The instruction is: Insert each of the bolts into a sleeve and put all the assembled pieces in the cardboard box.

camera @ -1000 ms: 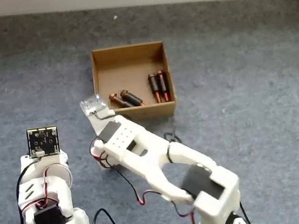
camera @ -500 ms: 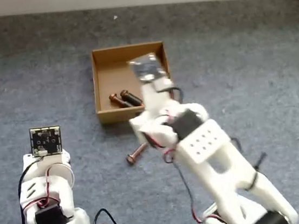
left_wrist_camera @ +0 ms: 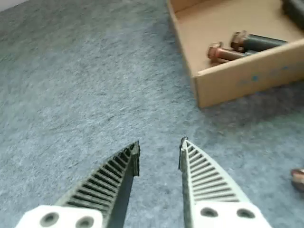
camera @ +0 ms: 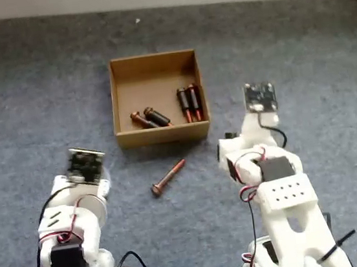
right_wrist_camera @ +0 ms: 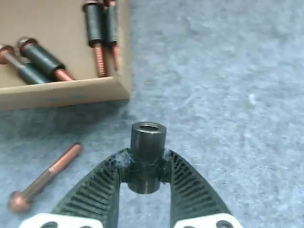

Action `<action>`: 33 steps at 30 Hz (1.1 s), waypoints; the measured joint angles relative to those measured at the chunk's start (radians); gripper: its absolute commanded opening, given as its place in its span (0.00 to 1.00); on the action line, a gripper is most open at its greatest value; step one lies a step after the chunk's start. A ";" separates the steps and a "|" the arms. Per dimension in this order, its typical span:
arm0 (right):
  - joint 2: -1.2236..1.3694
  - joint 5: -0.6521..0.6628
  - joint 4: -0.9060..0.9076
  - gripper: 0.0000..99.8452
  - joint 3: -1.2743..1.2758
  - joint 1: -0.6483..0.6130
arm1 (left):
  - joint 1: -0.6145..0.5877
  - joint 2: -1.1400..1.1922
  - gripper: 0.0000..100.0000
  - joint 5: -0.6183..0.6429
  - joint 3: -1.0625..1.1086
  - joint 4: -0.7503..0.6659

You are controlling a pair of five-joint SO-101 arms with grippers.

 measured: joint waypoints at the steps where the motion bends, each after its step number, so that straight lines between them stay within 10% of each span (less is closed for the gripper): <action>1: -0.006 0.000 -0.028 0.00 0.026 0.018 | 0.034 0.000 0.16 -0.012 -0.018 0.026; 11: -0.023 0.000 -0.212 0.00 0.160 0.140 | 0.327 0.107 0.16 -0.083 -0.224 0.193; 33: -0.023 0.000 -0.236 0.00 0.164 0.215 | 0.575 1.490 0.16 -0.089 -0.793 0.100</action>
